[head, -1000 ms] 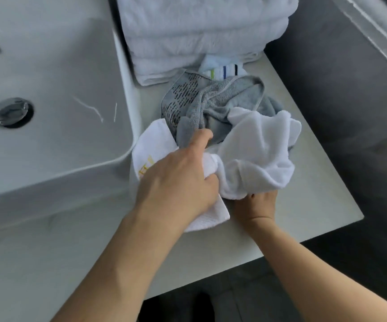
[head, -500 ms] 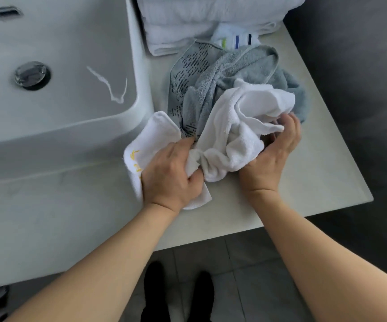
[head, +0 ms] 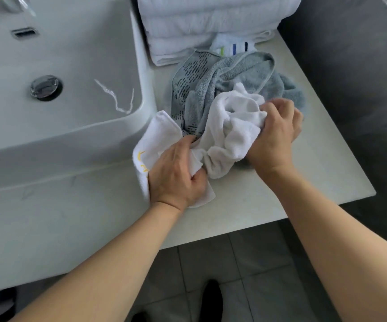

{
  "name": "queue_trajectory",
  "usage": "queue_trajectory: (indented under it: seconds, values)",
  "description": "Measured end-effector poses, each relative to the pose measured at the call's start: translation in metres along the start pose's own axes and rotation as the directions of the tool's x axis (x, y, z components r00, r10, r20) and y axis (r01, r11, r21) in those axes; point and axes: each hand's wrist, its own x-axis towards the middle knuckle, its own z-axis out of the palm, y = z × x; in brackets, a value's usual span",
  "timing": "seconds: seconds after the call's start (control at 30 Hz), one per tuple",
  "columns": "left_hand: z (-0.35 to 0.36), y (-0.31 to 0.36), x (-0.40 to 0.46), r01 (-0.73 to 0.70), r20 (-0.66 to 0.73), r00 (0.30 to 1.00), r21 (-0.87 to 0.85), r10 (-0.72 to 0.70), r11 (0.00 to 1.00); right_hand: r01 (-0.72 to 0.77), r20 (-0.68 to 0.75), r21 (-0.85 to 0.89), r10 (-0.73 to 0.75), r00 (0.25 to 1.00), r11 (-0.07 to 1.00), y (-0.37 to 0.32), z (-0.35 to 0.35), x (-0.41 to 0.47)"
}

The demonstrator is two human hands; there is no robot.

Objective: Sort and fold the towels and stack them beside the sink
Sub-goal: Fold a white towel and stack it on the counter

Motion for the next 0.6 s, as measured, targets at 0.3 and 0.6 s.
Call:
queue_trajectory:
  seconds: [0.3, 0.6]
  values:
    - [-0.052, -0.021, -0.033, 0.067, -0.079, 0.990, -0.479, -0.118, 0.875, 0.087, -0.207, 0.417, 0.002, 0.978, 0.905, -0.103, -0.016, -0.075]
    - [-0.147, -0.146, -0.089, 0.254, -0.181, 0.895, -0.544, -0.408, 0.799, -0.016, 0.006, 0.711, 0.016, 1.000, 0.703, -0.209, 0.083, -0.178]
